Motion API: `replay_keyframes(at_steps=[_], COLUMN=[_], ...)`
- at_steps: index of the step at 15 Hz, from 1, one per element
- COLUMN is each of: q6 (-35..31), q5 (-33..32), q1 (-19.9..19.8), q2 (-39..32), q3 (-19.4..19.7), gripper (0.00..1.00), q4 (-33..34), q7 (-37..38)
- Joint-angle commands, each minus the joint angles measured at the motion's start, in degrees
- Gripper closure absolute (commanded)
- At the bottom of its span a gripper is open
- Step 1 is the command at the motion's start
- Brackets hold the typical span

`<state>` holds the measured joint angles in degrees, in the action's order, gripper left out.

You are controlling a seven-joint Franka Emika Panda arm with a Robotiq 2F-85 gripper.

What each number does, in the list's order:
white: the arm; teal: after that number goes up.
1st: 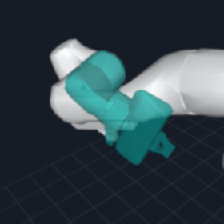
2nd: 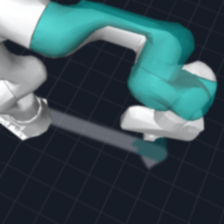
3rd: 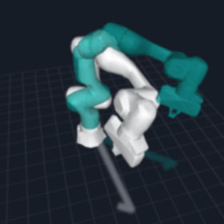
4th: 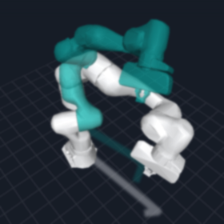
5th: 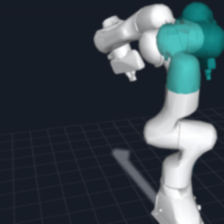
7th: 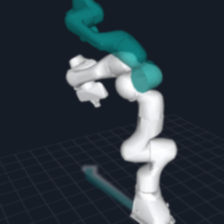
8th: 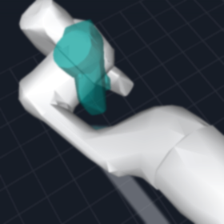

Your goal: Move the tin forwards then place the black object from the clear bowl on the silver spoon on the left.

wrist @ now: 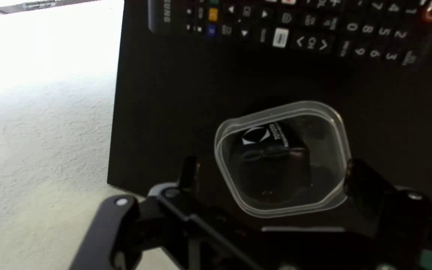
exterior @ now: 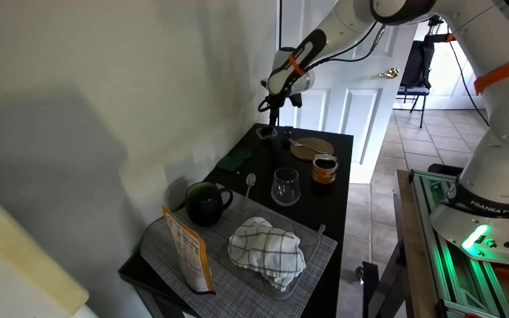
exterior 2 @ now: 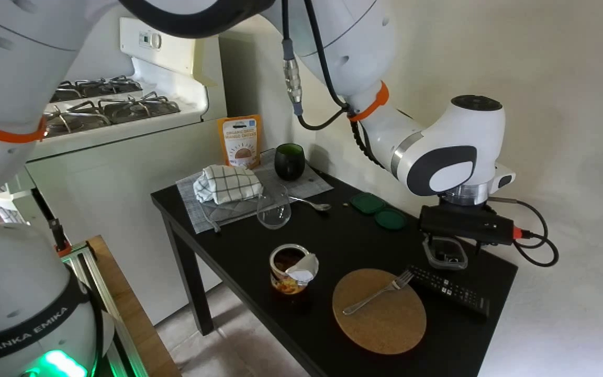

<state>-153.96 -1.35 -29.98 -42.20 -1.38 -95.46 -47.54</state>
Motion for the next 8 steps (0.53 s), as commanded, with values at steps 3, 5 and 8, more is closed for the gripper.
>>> replay_keyframes(at_steps=[3, 5, 8], q6=[-2.1, -1.56, -0.1], q5=[1.25, 1.0, 1.0], q1=[0.1, 0.36, 0.52], q2=[-2.9, -3.31, -3.82], q3=[-0.17, -0.06, -0.34], gripper=[0.01, 0.07, 0.13], q4=[3.94, 4.64, 4.86], q7=[0.47, 0.63, 0.58])
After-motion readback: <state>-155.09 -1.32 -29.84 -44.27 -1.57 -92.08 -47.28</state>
